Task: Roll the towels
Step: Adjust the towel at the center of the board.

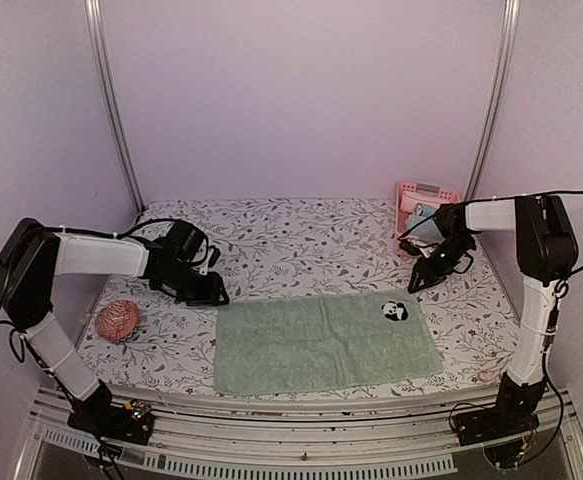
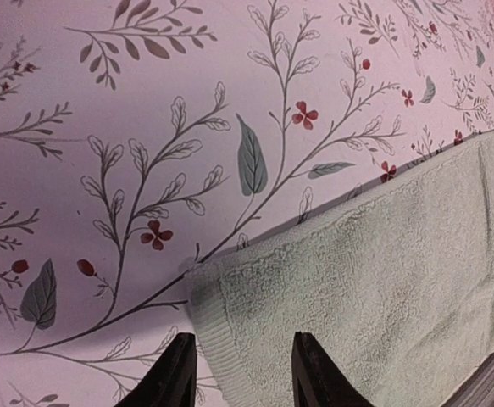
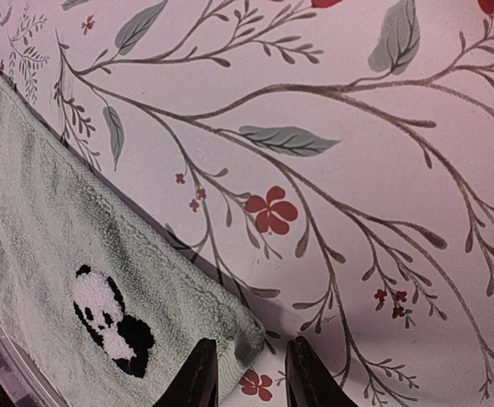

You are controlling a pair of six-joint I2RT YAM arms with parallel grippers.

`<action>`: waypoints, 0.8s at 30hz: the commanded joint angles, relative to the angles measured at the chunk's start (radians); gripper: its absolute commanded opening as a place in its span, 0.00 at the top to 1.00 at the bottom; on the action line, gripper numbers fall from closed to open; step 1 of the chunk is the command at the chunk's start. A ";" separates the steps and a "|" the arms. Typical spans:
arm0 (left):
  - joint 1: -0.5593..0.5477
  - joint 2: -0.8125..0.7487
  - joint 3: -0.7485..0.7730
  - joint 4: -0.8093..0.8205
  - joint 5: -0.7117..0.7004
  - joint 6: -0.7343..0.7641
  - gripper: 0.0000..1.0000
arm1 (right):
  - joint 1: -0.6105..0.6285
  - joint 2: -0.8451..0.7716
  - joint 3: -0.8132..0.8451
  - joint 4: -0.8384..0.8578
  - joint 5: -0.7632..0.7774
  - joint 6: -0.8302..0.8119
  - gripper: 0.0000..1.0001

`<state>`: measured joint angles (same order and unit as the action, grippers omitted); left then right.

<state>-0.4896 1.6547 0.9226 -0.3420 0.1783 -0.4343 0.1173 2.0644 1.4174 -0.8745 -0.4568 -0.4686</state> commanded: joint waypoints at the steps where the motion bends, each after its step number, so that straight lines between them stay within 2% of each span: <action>1: 0.011 0.031 -0.009 0.050 0.027 0.003 0.59 | 0.002 0.043 0.026 0.019 -0.004 0.009 0.72; 8: 0.011 0.058 0.001 0.064 0.030 -0.005 0.59 | 0.008 0.046 0.015 0.015 -0.042 -0.016 0.79; 9: 0.011 0.068 0.006 0.066 0.032 -0.004 0.59 | 0.009 0.040 0.012 0.016 -0.045 -0.020 0.86; 11: 0.011 0.084 0.016 0.057 0.024 -0.011 0.60 | 0.008 0.031 0.004 0.024 -0.046 -0.021 0.91; 17: 0.011 0.080 0.016 0.046 -0.052 -0.017 0.60 | 0.008 0.028 -0.011 0.026 -0.054 -0.030 0.95; 24: 0.011 0.122 0.026 0.069 -0.052 -0.016 0.62 | 0.008 0.028 -0.015 0.029 -0.055 -0.030 0.96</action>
<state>-0.4892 1.7477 0.9276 -0.2981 0.1436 -0.4458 0.1196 2.0838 1.4143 -0.8532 -0.5037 -0.4896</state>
